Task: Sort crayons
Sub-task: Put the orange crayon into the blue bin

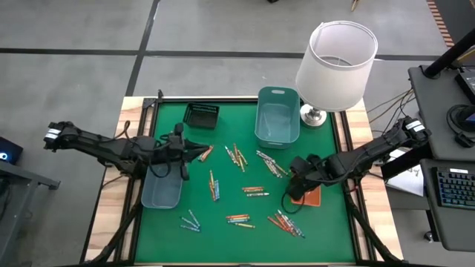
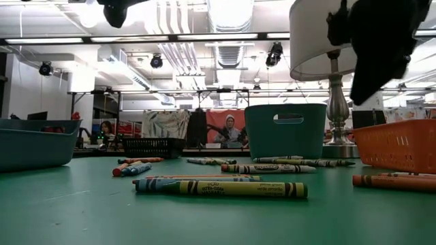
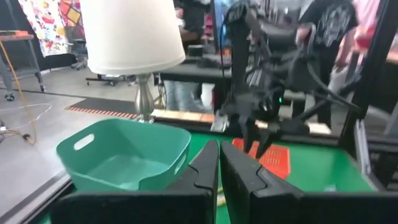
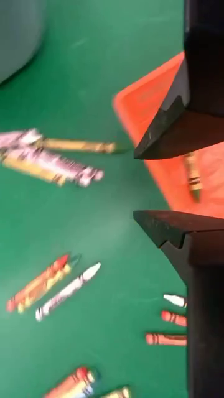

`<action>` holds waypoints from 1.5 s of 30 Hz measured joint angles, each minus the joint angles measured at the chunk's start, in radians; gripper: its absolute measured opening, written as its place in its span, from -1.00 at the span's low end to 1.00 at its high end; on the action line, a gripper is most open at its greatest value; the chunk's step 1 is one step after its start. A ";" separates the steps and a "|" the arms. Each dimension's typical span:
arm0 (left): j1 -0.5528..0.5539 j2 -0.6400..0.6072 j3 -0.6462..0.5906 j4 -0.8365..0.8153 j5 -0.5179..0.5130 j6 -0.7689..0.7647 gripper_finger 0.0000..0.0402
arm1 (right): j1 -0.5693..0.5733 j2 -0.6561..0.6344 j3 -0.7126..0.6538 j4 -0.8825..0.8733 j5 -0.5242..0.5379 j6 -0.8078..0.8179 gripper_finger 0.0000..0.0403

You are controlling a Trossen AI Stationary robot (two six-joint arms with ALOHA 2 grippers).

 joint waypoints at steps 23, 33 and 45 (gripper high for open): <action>-0.046 0.245 0.000 0.220 0.066 -0.142 -1.00 | 0.006 0.006 -0.089 0.817 0.067 -0.874 -0.46; -0.067 0.292 0.000 0.220 0.067 -0.149 -1.00 | 0.009 0.006 -0.089 0.933 0.067 -0.861 -0.48; -0.068 0.462 0.000 0.355 0.067 -0.192 -1.00 | 0.059 0.006 -0.090 0.815 0.066 -0.780 -0.56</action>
